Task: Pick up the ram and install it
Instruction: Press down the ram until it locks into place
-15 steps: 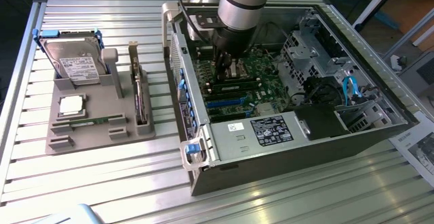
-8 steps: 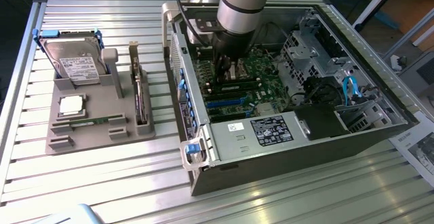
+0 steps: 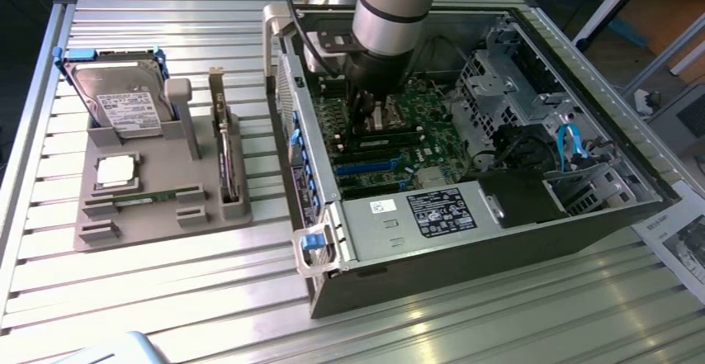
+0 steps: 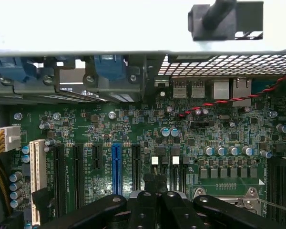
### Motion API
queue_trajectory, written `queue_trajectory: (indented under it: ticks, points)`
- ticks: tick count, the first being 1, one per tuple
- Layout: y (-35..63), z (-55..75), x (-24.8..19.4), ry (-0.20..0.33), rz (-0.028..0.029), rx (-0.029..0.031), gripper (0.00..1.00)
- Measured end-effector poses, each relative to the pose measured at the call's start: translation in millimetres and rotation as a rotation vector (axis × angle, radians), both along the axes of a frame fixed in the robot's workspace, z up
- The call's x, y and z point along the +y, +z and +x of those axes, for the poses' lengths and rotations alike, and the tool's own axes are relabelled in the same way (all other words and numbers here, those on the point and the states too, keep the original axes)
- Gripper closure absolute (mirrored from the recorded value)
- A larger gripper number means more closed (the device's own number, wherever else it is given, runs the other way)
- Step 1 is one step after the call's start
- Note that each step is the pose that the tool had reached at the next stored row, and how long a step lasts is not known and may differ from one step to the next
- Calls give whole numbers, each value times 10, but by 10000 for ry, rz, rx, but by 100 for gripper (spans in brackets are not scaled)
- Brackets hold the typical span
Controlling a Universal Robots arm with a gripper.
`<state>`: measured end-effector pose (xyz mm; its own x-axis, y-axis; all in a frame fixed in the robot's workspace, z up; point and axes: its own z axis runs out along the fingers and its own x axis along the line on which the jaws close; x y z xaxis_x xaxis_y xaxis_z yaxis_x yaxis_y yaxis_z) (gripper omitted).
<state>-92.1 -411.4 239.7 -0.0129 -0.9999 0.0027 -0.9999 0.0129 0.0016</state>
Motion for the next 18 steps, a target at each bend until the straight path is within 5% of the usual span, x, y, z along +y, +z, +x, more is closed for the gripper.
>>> queue_trajectory:
  ticks: [18]
  points:
    - [-56,-1,-1,1,-5,-2,90]
